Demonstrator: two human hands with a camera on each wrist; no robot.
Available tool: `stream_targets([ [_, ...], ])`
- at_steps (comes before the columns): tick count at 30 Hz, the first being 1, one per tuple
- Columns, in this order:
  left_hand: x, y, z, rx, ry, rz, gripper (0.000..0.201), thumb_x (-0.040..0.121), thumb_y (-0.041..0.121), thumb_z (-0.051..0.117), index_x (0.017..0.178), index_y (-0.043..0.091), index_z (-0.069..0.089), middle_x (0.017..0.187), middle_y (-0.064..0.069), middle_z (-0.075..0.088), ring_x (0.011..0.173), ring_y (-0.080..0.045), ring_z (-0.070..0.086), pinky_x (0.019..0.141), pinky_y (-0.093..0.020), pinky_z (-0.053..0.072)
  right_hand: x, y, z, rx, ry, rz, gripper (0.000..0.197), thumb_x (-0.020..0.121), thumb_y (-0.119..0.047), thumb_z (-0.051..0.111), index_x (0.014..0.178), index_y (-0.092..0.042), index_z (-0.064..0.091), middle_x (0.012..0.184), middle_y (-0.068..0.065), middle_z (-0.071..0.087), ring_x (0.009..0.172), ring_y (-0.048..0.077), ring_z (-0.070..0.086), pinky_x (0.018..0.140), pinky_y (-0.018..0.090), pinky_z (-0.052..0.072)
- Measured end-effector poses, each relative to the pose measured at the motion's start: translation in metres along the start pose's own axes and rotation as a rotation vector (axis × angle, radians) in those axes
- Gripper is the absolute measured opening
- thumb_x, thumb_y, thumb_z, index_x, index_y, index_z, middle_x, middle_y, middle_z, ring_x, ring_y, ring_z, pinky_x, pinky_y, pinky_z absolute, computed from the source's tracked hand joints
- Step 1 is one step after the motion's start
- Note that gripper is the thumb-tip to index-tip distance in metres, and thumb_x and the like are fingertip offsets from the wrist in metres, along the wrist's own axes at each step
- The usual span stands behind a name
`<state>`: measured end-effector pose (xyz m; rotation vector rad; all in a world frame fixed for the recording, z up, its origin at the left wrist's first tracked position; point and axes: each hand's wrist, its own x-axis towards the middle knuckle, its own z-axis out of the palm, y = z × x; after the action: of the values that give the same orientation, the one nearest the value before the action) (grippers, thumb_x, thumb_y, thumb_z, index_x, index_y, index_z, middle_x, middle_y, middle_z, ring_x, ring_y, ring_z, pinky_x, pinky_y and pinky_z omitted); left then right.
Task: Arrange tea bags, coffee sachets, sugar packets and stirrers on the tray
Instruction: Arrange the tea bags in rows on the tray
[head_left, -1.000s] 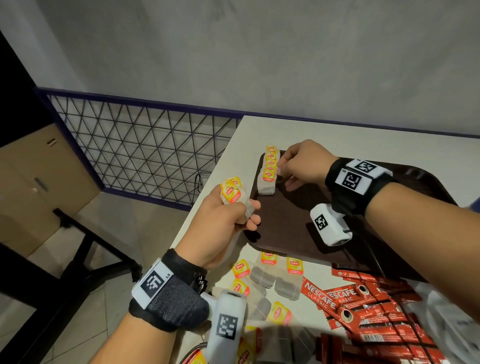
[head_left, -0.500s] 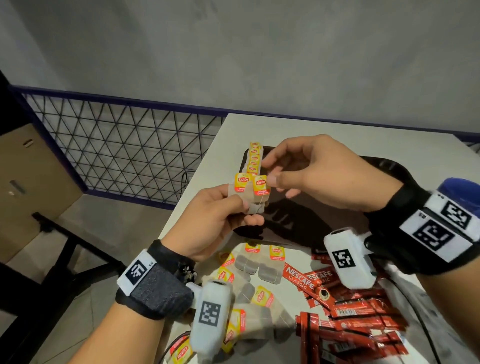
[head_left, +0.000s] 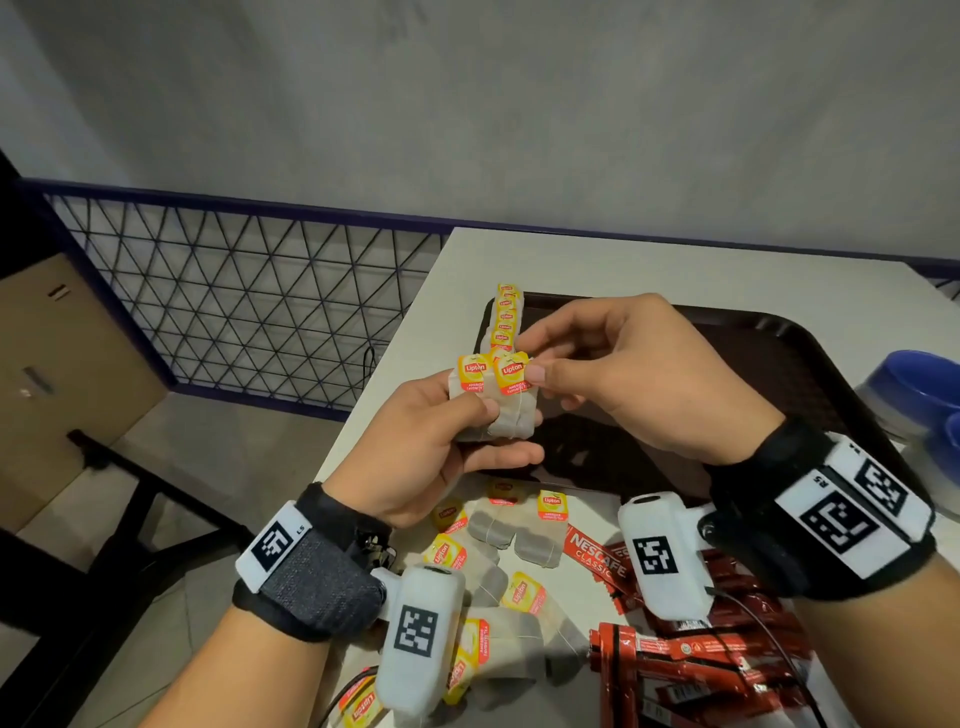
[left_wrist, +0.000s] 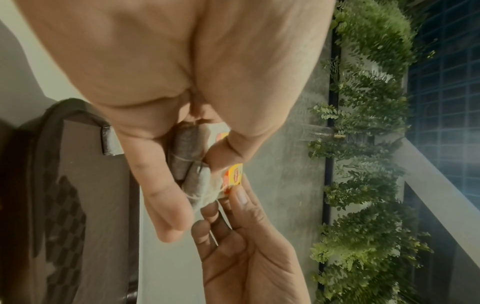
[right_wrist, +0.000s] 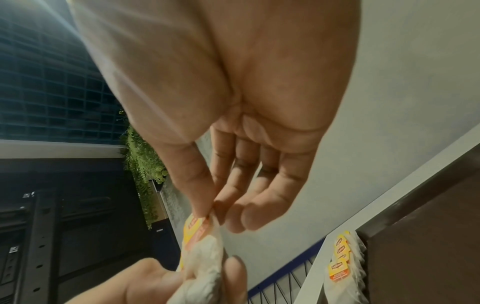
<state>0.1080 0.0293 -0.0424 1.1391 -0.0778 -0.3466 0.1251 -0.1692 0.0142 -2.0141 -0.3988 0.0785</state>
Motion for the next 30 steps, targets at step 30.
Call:
stream_targets([
  [30,0.0047,-0.0103,-0.0025,0.141,0.057,0.162,0.016,0.091,-0.007,0.063,0.104,-0.002,0.070,0.084,-0.011,0.076,0.067,-0.019,0.070,0.067,-0.023,0.058,-0.0010,0.0075,0.0002,0.127,0.084,0.066,0.007,0.093,-0.011,0.075,0.098,-0.014,0.080,0.087,0.011,0.079,0.081,0.028,0.076,0.069,0.026,0.064],
])
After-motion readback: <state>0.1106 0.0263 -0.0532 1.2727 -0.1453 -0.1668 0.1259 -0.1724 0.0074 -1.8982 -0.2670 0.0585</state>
